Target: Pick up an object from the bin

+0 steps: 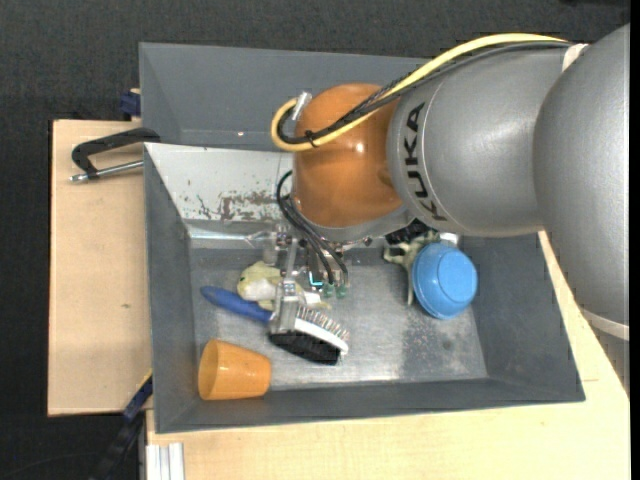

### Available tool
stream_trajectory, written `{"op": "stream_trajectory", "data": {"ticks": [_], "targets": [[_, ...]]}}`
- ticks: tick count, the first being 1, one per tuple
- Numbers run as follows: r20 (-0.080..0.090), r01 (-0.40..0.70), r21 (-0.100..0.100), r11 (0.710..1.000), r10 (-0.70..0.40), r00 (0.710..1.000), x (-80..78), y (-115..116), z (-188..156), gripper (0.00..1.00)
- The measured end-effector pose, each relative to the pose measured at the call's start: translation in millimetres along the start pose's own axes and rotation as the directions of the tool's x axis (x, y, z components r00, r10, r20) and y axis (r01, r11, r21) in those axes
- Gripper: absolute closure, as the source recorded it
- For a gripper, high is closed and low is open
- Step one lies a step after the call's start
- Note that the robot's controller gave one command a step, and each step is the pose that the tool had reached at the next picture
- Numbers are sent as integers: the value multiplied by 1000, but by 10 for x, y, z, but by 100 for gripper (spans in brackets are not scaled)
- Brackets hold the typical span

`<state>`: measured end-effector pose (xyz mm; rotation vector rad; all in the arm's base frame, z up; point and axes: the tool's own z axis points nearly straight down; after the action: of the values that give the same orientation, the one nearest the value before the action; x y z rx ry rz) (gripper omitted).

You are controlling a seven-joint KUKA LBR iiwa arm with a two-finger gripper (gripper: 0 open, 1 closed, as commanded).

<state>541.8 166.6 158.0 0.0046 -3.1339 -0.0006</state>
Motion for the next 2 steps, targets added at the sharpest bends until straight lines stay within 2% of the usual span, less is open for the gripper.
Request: {"op": "stream_trajectory", "data": {"ticks": [1,2], "targets": [[5,-242,-8,970,242,970,116,-397,866,0],[9,-239,-7,971,239,971,106,-369,842,0]]}}
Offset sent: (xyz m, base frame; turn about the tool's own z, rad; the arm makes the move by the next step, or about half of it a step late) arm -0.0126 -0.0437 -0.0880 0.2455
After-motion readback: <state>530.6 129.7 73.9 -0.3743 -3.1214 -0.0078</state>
